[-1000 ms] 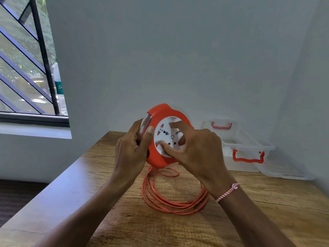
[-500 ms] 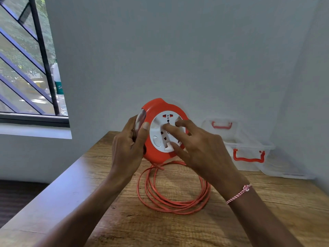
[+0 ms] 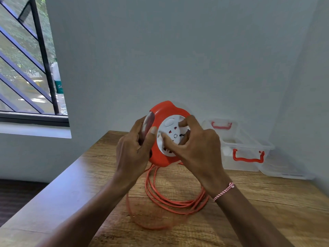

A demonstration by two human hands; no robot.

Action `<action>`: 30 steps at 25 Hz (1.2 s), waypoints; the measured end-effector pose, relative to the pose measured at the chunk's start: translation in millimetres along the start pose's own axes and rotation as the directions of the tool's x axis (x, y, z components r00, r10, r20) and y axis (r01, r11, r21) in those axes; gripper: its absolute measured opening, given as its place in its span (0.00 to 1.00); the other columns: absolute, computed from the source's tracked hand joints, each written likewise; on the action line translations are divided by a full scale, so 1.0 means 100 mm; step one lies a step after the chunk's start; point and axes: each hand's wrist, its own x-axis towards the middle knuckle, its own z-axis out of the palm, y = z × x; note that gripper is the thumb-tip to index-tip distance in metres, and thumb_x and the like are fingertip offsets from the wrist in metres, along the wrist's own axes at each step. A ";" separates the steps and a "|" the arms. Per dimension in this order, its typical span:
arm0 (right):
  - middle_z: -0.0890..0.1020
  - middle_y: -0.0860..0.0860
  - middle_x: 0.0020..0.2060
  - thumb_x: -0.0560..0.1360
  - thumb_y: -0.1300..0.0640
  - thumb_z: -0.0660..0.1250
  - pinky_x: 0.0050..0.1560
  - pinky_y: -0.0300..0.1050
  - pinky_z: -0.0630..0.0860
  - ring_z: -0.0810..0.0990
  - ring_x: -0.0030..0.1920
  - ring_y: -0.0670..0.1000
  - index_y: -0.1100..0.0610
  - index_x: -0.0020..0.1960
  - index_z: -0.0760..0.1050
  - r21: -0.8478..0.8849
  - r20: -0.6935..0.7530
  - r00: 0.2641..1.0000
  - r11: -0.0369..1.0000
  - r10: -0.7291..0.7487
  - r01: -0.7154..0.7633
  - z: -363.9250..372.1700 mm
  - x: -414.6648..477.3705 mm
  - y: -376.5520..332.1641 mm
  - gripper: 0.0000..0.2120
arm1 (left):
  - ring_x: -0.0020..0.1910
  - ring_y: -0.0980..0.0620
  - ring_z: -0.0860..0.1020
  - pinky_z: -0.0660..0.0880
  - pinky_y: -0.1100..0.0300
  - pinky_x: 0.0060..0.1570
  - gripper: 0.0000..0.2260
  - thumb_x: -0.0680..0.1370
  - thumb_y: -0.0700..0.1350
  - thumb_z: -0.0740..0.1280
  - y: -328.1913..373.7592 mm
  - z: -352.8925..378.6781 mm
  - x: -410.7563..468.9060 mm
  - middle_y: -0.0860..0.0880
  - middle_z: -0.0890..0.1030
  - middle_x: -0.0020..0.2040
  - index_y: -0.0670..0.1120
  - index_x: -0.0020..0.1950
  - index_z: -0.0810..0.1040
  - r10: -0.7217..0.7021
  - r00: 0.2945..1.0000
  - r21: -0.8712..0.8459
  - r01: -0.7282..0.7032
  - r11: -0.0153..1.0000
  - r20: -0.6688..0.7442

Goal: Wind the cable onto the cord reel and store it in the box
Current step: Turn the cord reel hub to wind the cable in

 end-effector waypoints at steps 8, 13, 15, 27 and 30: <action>0.83 0.45 0.47 0.78 0.35 0.70 0.32 0.33 0.74 0.79 0.35 0.42 0.51 0.59 0.75 -0.012 -0.042 0.998 0.999 -0.042 0.041 -0.01 -0.01 0.10 0.21 | 0.43 0.47 0.89 0.87 0.37 0.43 0.27 0.77 0.79 0.54 -0.02 -0.03 0.04 0.46 0.88 0.47 0.71 0.71 0.71 -0.054 0.998 -0.062 0.056 0.997 0.027; 0.81 0.56 0.65 0.80 0.44 0.71 0.29 0.43 0.79 0.87 0.48 0.54 0.44 0.79 0.67 -0.302 0.220 0.879 0.827 -0.423 0.474 -0.08 -0.01 0.28 0.29 | 0.44 0.51 0.90 0.88 0.39 0.42 0.21 0.76 0.80 0.55 0.00 -0.08 0.06 0.56 0.87 0.49 0.79 0.67 0.71 -0.086 0.996 -0.101 0.088 0.991 0.029; 0.83 0.57 0.62 0.78 0.44 0.74 0.30 0.42 0.76 0.87 0.48 0.56 0.43 0.80 0.67 -0.370 0.236 0.863 0.780 -0.446 0.504 -0.07 -0.02 0.28 0.33 | 0.45 0.50 0.90 0.88 0.39 0.43 0.27 0.76 0.80 0.55 0.00 -0.07 0.05 0.55 0.87 0.50 0.72 0.70 0.71 -0.094 0.995 -0.089 0.097 0.991 0.045; 0.83 0.43 0.33 0.69 0.28 0.74 0.35 0.33 0.77 0.82 0.31 0.40 0.51 0.48 0.79 0.262 0.055 0.935 0.899 0.349 -0.351 0.07 -0.01 0.03 0.26 | 0.42 0.46 0.89 0.87 0.39 0.43 0.29 0.81 0.67 0.57 0.02 -0.01 0.00 0.44 0.89 0.46 0.55 0.78 0.73 -0.033 0.997 0.043 0.031 0.999 0.062; 0.83 0.46 0.42 0.74 0.33 0.72 0.34 0.37 0.76 0.80 0.35 0.43 0.53 0.52 0.78 0.079 0.001 0.997 0.994 0.072 -0.072 0.00 -0.03 0.13 0.23 | 0.40 0.47 0.89 0.86 0.39 0.41 0.29 0.81 0.67 0.57 0.03 -0.03 0.01 0.45 0.88 0.43 0.53 0.77 0.75 -0.073 0.995 0.042 0.071 0.997 0.061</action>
